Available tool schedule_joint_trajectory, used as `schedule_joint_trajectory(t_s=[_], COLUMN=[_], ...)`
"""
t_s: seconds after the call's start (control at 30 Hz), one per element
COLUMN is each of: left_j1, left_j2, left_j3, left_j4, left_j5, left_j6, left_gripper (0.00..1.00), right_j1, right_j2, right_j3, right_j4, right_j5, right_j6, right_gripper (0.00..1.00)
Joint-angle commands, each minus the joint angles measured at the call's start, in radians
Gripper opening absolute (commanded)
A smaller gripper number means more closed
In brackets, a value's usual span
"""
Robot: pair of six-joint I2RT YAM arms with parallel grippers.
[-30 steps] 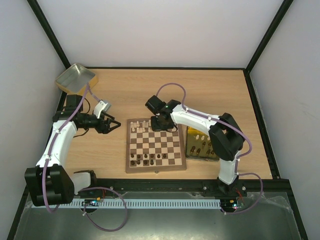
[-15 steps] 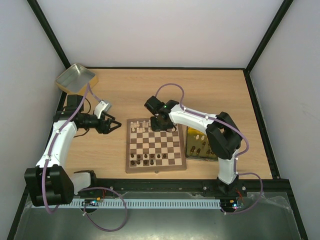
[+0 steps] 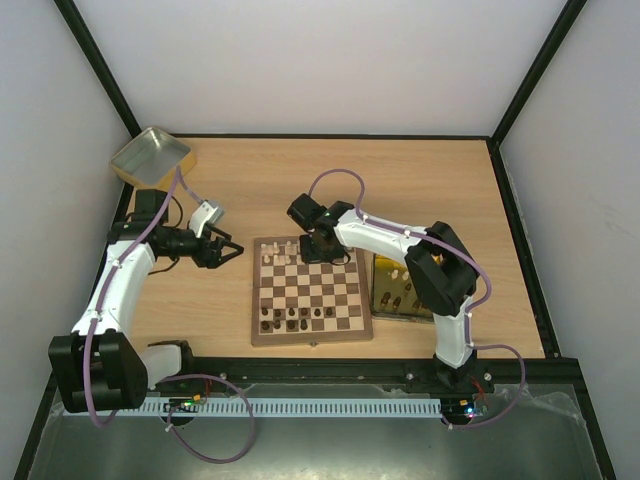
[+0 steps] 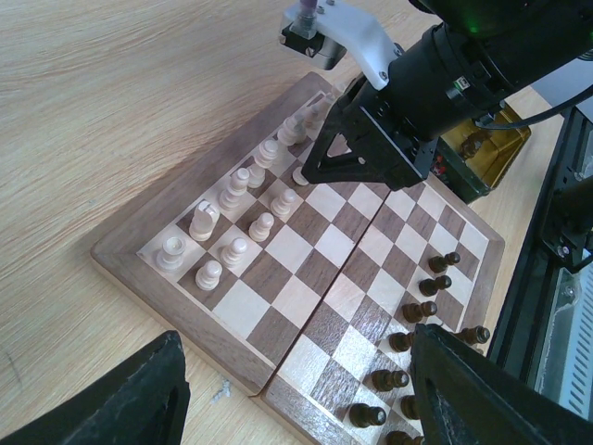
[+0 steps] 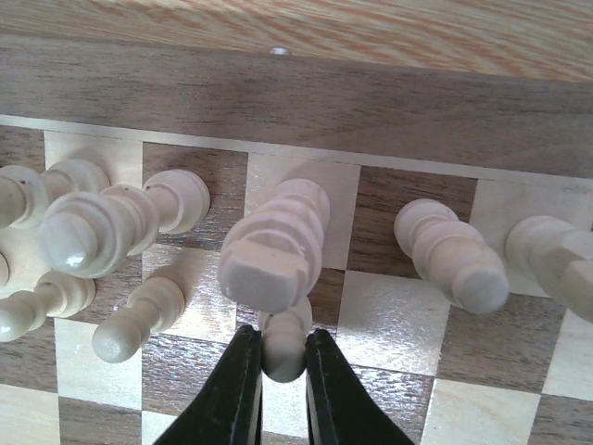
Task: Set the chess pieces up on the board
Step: Place the chess piece on the chessboard, then pick up the chess piece from the storage box.
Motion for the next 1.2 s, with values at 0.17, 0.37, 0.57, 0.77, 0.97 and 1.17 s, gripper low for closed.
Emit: schedule_joint_trajectory(t_s=[0.17, 0.37, 0.57, 0.77, 0.97, 1.17], left_j1=[-0.012, -0.013, -0.015, -0.015, -0.015, -0.015], left_j2=[-0.015, -0.019, -0.023, -0.025, -0.025, -0.02], left_j3=[-0.012, -0.014, -0.015, -0.017, -0.017, -0.014], left_j4=[-0.006, -0.002, 0.002, 0.003, 0.002, -0.001], left_j5=[0.011, 0.011, 0.01, 0.008, 0.008, 0.008], left_j6=[0.006, 0.005, 0.0, -0.003, -0.001, 0.0], left_gripper=[0.66, 0.66, 0.66, 0.66, 0.65, 0.65], right_j1=[0.005, 0.005, 0.005, -0.019, -0.129, -0.228], right_j2=[0.001, -0.02, -0.124, -0.319, -0.467, -0.497], right_j3=[0.024, 0.017, -0.031, -0.116, -0.296, -0.438], right_j4=[-0.004, -0.009, -0.029, -0.119, -0.143, -0.071], right_j5=[-0.01, -0.013, 0.014, 0.112, 0.139, 0.11], right_j6=[-0.012, -0.012, -0.008, 0.022, 0.051, 0.058], right_gripper=[0.24, 0.33, 0.31, 0.32, 0.31, 0.31])
